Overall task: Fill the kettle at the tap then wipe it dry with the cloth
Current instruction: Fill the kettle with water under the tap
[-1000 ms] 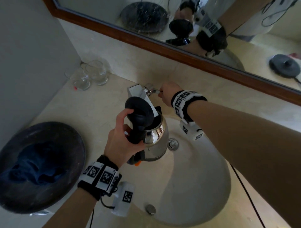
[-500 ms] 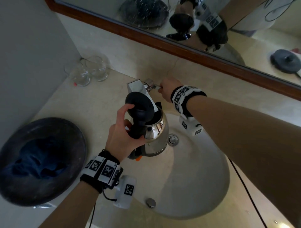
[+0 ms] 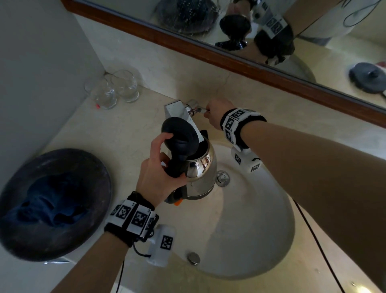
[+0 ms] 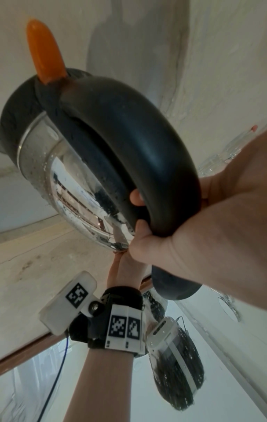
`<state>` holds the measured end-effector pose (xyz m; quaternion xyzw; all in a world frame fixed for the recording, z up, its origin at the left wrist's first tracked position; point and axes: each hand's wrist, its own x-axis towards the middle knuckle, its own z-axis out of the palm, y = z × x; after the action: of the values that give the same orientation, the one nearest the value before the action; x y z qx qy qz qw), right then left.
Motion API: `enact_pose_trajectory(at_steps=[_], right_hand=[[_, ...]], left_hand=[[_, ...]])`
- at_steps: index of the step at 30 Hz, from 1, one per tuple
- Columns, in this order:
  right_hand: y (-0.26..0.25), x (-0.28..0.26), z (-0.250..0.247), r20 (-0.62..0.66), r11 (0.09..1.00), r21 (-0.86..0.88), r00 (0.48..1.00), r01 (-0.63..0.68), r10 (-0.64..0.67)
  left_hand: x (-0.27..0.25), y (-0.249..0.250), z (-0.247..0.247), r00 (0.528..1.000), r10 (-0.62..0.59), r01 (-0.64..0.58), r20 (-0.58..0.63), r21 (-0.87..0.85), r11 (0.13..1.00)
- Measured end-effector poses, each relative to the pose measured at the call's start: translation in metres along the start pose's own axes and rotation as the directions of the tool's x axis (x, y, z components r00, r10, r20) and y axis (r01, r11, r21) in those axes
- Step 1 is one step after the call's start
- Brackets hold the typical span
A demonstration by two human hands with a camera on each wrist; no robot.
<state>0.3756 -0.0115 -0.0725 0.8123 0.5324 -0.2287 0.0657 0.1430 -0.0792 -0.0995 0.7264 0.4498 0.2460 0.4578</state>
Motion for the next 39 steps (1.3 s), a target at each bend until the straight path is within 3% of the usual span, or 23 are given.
enact_pose_trajectory(at_steps=[39], right_hand=[[-0.0011, 0.0011, 0.0, 0.004, 1.0, 0.003, 1.0, -0.016, 0.016]], left_hand=[[-0.0004, -0.0041, 0.0018, 1.0, 0.0, 0.0, -0.018, 0.017, 1.0]])
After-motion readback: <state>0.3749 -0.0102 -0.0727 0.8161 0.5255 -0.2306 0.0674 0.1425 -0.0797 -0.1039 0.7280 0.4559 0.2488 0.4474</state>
